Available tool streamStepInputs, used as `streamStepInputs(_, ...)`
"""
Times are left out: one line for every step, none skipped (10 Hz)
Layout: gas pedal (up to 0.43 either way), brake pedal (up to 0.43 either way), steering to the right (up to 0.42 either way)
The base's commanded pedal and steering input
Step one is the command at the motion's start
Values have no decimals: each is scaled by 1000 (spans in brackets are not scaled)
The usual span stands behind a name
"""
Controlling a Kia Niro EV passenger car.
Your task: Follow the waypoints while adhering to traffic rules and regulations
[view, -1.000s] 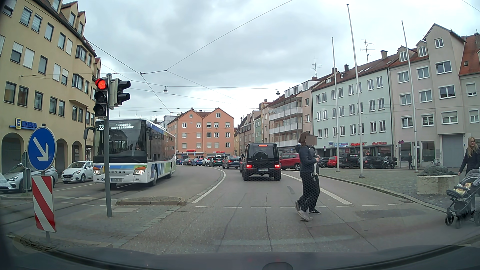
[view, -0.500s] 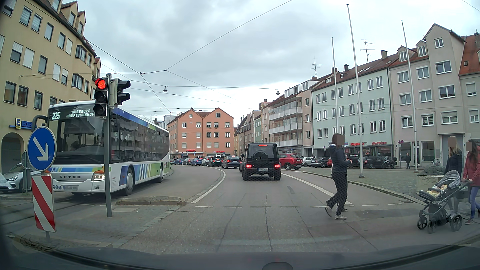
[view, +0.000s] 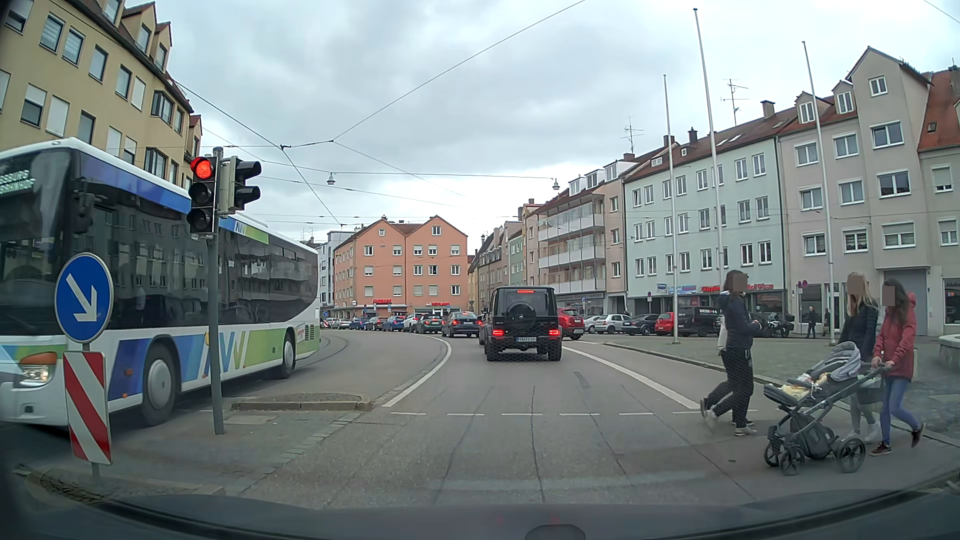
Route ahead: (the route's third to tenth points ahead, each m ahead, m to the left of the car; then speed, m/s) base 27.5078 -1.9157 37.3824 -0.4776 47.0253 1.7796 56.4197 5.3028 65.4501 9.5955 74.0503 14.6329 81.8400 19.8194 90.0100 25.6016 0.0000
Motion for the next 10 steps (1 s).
streamStepInputs(0, 207, 20)
streamStepInputs(0, 207, 20)
streamStepInputs(0, 207, 20)
streamStepInputs(0, 207, 20)
streamStepInputs(0, 207, 20)
streamStepInputs(0, 207, 20)
streamStepInputs(0, 207, 20)
streamStepInputs(0, 207, 20)
streamStepInputs(0, 207, 20)
streamStepInputs(0, 207, 20)
